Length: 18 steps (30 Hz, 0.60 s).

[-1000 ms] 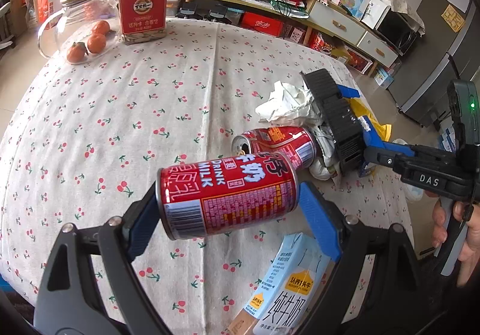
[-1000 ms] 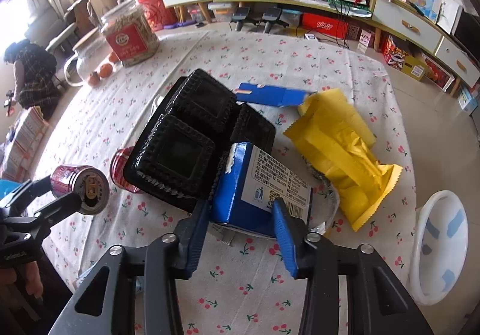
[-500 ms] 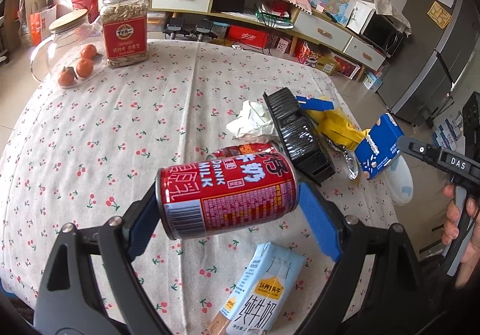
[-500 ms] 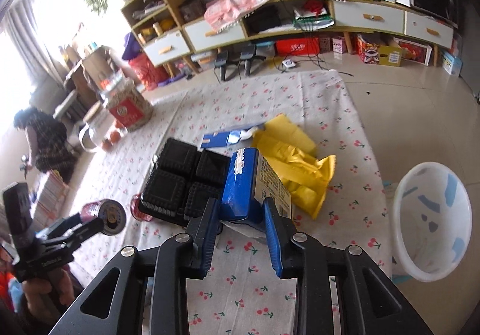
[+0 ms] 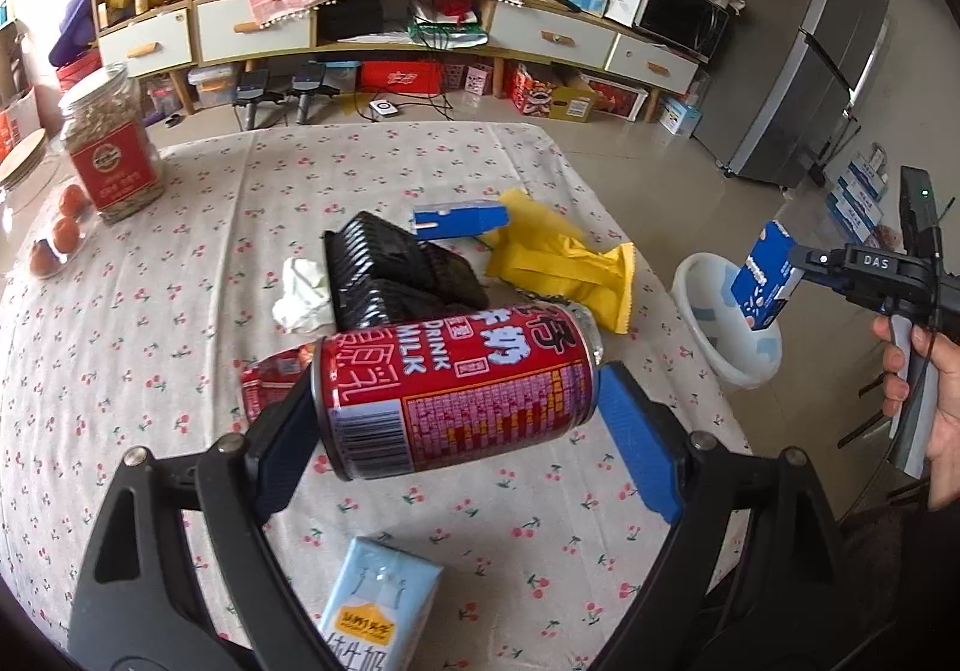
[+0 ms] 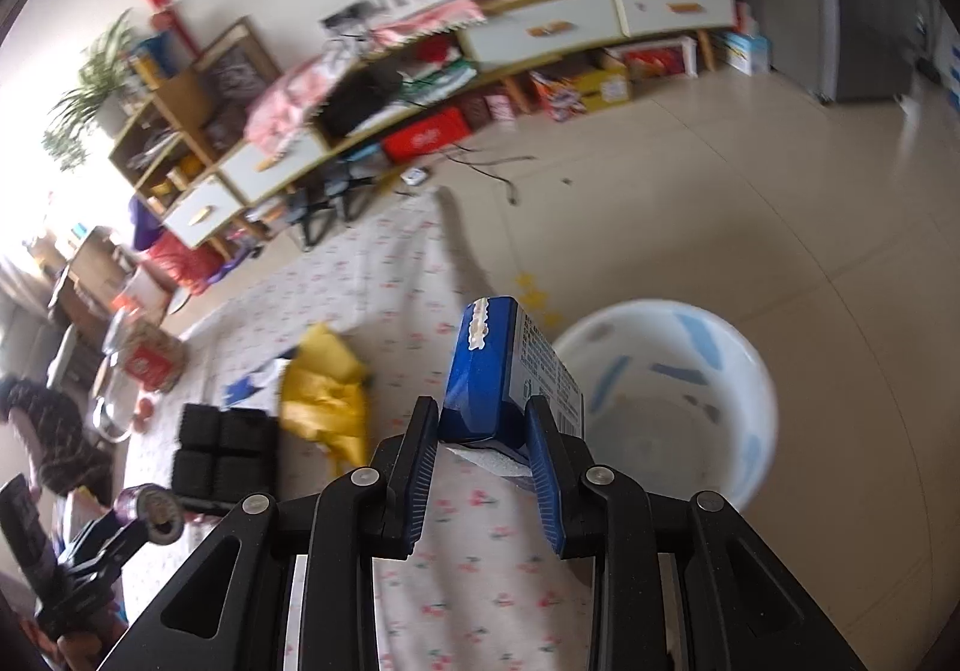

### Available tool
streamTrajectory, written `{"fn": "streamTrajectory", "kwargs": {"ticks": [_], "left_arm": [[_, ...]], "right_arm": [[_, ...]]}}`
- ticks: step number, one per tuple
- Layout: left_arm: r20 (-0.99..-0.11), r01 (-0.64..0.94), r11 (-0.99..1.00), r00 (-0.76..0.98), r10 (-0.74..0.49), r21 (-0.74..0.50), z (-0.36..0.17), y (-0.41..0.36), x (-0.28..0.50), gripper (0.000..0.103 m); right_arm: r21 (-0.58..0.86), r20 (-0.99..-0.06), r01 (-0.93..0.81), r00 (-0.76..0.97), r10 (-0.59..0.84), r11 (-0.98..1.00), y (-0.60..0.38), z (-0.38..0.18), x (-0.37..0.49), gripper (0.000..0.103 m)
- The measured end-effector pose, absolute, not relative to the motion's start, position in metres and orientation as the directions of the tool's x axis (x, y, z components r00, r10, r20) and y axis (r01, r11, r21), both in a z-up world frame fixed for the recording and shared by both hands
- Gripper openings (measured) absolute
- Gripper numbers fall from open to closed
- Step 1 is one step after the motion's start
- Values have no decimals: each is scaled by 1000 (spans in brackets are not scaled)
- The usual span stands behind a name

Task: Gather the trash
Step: 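Carry the blue box into the white bucket and open the right tool while left lifts the can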

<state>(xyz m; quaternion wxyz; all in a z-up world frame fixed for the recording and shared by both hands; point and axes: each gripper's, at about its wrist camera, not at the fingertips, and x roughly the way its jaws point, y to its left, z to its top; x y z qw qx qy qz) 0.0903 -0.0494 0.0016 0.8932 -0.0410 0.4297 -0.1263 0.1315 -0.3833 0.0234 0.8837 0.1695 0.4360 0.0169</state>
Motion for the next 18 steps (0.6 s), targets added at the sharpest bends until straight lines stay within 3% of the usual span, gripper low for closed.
{"fn": "streamTrajectory", "kwargs": {"ticks": [8, 9, 11, 18], "left_arm": [[-774, 252, 955, 570, -277, -156, -4, -99, 107, 89], [-775, 256, 954, 568, -278, -155, -4, -104, 108, 89], [-778, 266, 952, 562, -280, -151, -5, -114, 111, 89], [-793, 313, 938, 530, -301, -147, -12, -148, 119, 89]], "right_arm": [[396, -815, 238, 537, 219, 887, -440, -39, 157, 32], [378, -825, 261, 531, 195, 888, -447, -44, 160, 34], [338, -849, 310, 507, 147, 889, -460, -53, 162, 56], [357, -845, 352, 517, 139, 865, -493, -53, 137, 61]]}}
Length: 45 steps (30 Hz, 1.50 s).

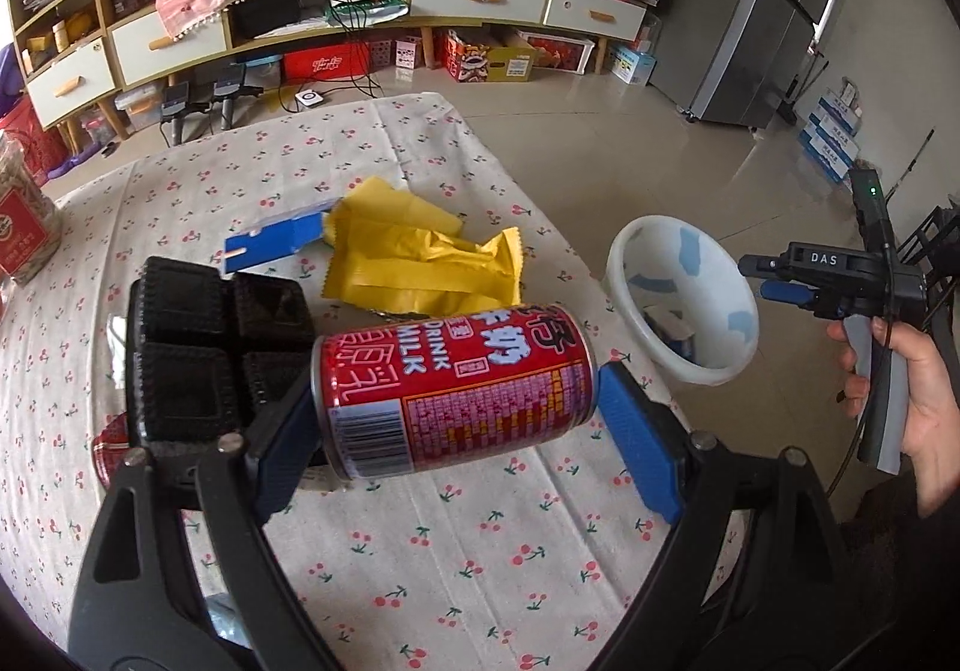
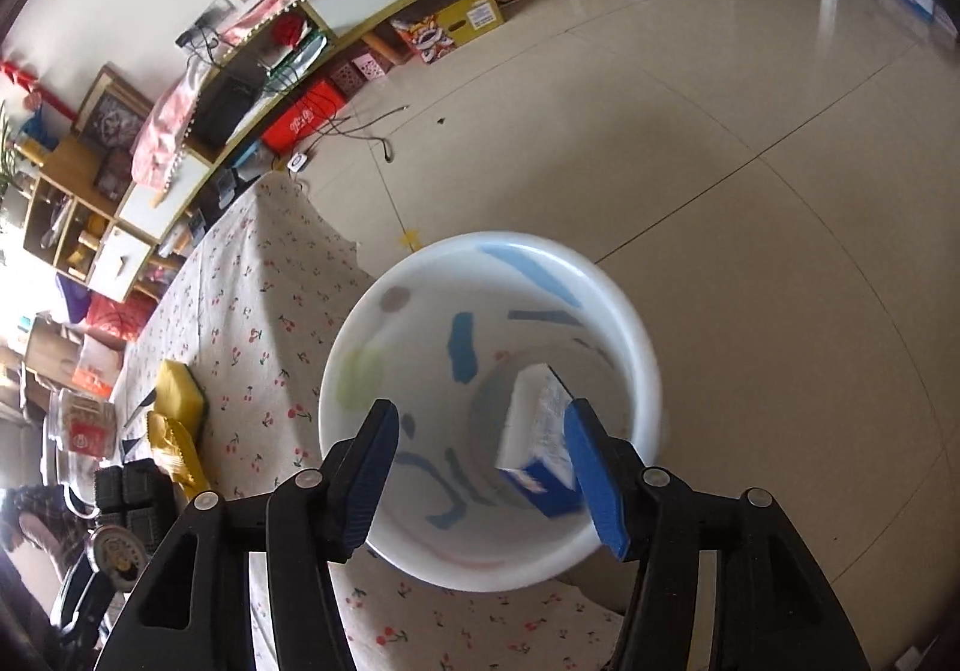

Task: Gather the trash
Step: 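Carry the blue box into the white bucket and open the right tool while left lifts the can, then carry the red can over the white bucket and open the left tool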

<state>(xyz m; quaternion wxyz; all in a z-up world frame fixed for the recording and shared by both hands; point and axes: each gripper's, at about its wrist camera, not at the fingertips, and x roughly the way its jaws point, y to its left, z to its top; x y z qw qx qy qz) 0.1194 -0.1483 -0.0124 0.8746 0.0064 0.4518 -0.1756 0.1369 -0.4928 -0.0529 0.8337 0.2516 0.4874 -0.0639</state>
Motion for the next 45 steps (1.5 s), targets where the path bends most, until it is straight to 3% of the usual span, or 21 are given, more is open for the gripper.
{"fn": "streamTrajectory", "kwargs": {"ticks": [25, 45], "left_arm": [[-824, 605, 780, 354, -442, -159, -60, -324, 158, 89], [-785, 524, 816, 387, -484, -244, -43, -282, 156, 94]], "right_arm": [[293, -824, 444, 567, -12, 847, -541, -37, 47, 71], [314, -801, 436, 599, -12, 843, -531, -24, 52, 74]]}}
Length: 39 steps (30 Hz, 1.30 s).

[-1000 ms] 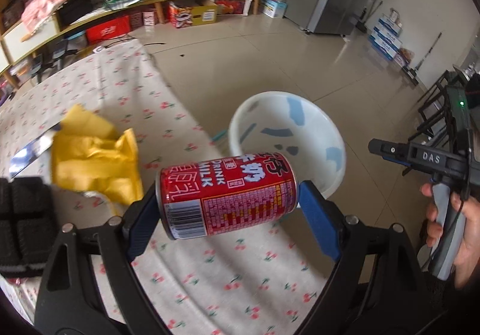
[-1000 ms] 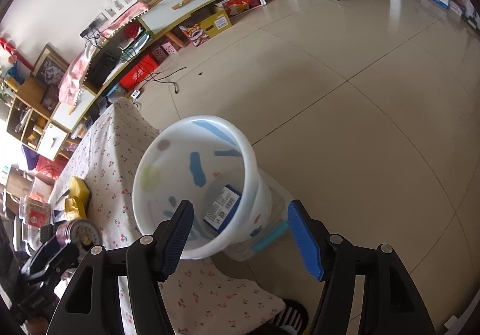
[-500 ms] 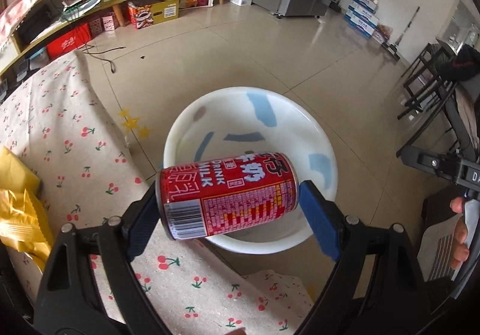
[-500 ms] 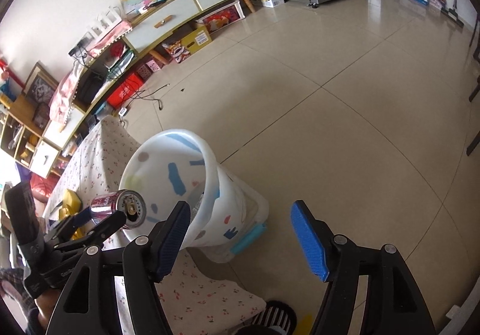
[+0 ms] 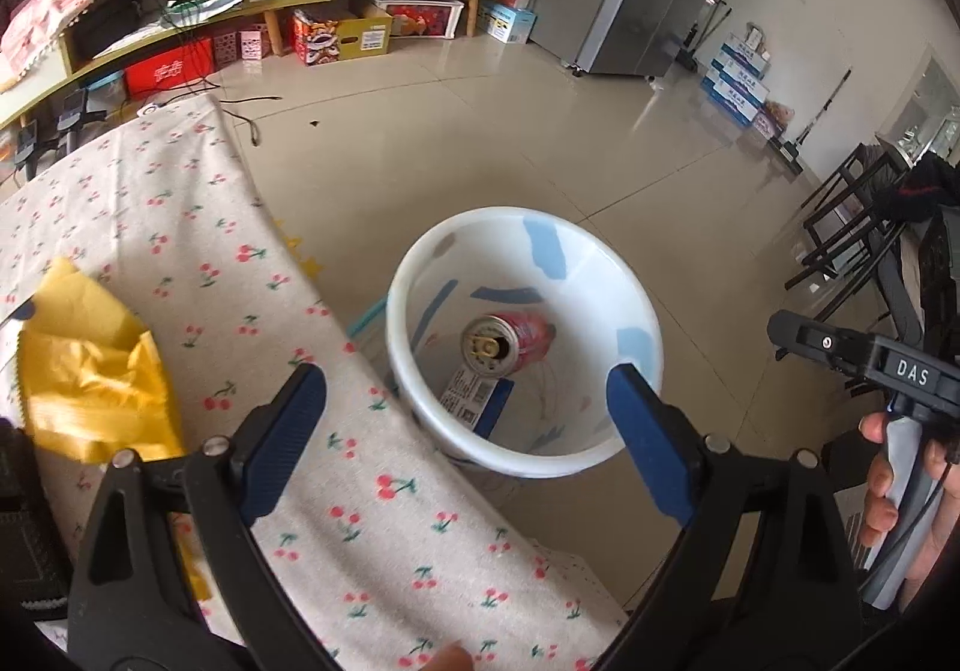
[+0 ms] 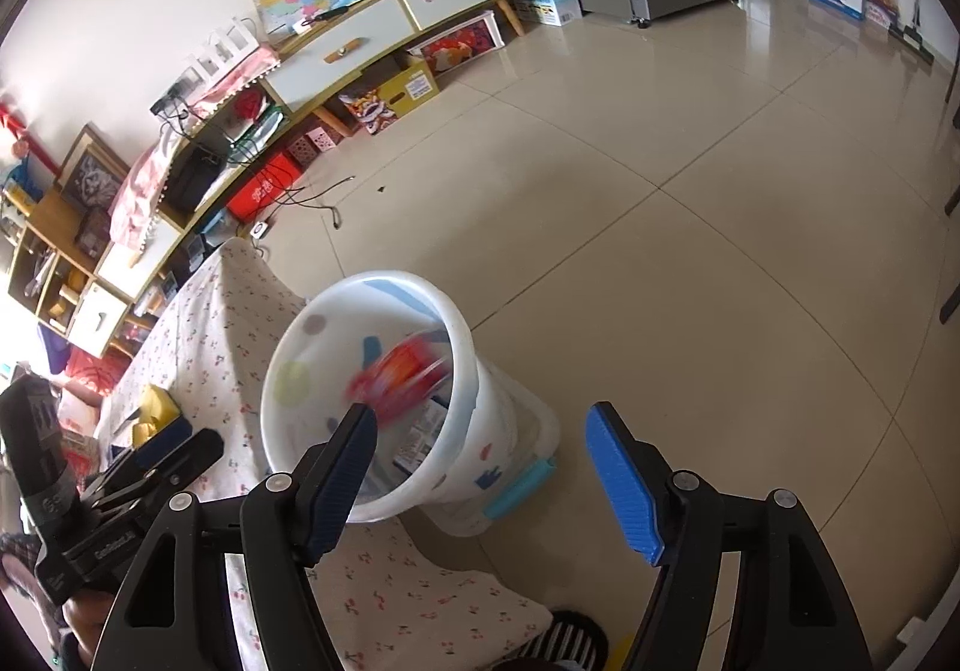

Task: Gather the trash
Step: 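Carry the red can over the white bucket and open the left tool, then grasp the light blue milk carton with the left tool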

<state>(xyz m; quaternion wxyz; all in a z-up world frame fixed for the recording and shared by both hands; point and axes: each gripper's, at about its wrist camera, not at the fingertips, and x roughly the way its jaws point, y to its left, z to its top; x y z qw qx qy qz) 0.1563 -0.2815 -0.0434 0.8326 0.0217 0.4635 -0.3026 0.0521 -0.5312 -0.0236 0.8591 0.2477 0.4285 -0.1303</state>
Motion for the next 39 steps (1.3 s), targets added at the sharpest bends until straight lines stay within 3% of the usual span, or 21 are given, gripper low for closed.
{"fn": "streamTrajectory", "kwargs": {"ticks": [25, 39], "left_arm": [[-804, 258, 954, 528, -275, -157, -7, -88, 123, 100], [-857, 153, 972, 459, -232, -180, -40, 5, 89, 100]], "right_arm": [[234, -754, 260, 657, 6, 937, -434, 11, 68, 81], [185, -782, 115, 618, 75, 976, -345, -6, 72, 83]]}}
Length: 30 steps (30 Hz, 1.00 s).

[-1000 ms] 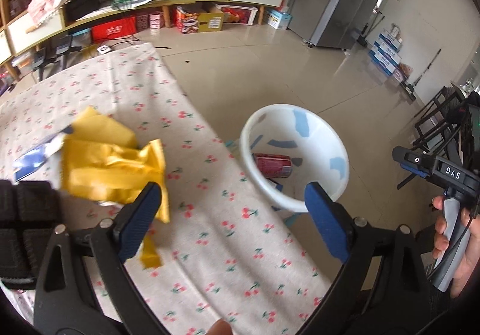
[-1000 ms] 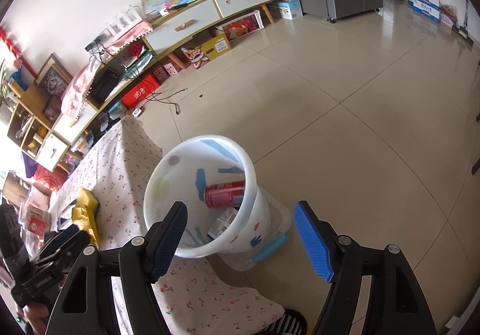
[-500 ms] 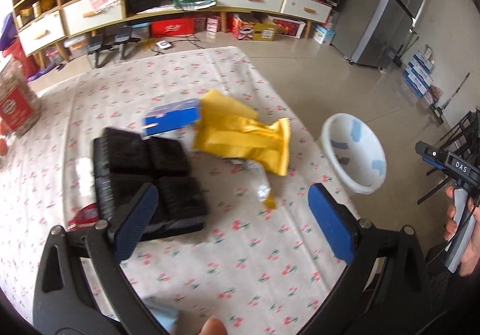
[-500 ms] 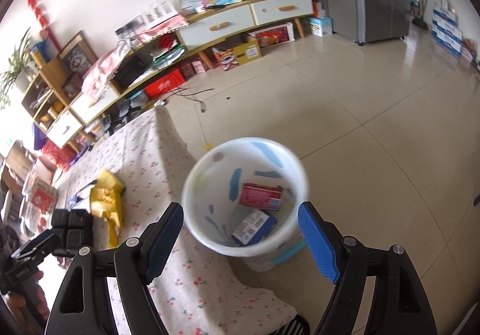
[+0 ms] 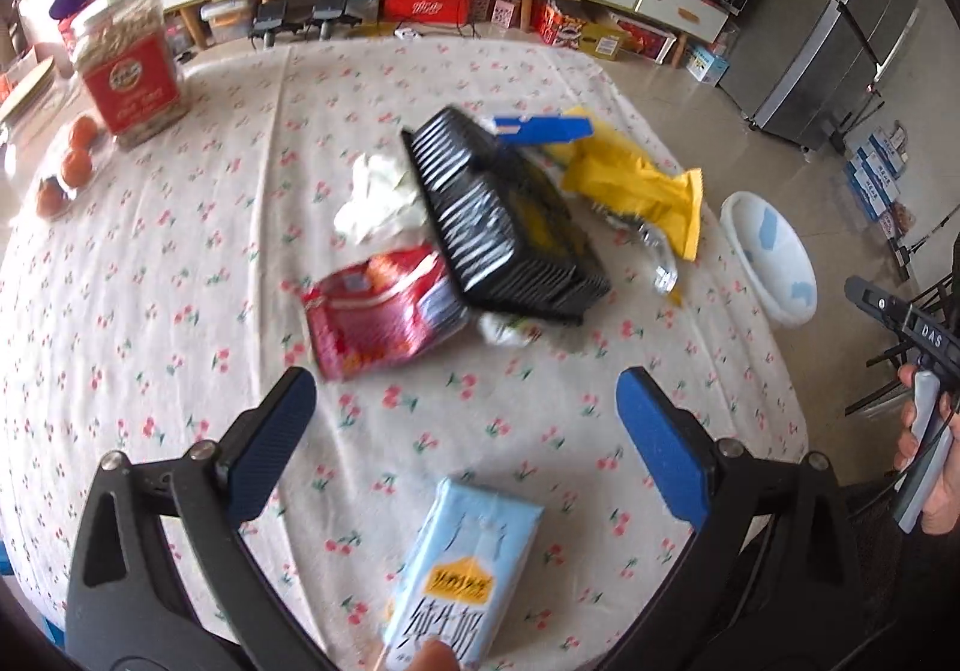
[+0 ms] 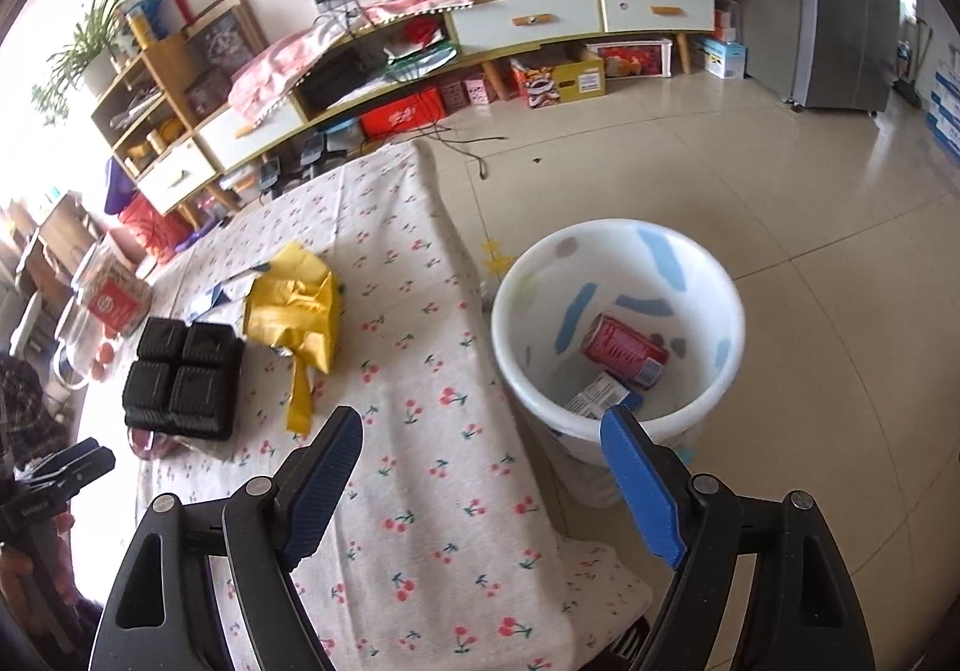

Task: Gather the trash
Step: 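Grasp the light blue milk carton with the left tool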

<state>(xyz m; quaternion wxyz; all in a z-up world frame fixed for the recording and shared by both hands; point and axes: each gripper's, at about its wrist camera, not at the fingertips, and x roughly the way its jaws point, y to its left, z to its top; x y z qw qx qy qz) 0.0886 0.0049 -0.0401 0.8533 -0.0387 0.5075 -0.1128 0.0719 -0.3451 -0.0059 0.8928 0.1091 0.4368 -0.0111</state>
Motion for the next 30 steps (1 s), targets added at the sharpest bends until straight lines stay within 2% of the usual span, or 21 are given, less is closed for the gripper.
{"fn": "streamTrajectory", "kwargs": {"ticks": [6, 16, 22, 27, 30], "left_arm": [[-874, 178, 953, 384, -298, -246, -58, 19, 68, 100], [-897, 259, 930, 292, -331, -259, -81, 16, 41, 100], [-922, 278, 933, 246, -299, -228, -97, 13, 39, 81], [-928, 275, 934, 229, -292, -226, -105, 14, 40, 57], [-919, 263, 937, 257, -298, -230, -99, 19, 39, 57]], "right_arm": [[154, -802, 96, 594, 68, 983, -323, -16, 78, 84], [118, -820, 54, 568, 67, 992, -289, -21, 98, 84], [97, -831, -6, 550, 84, 995, -258, -24, 113, 84], [89, -837, -44, 539, 99, 995, -235, -28, 122, 84], [84, -836, -64, 539, 106, 994, -222, -28, 126, 84]]}}
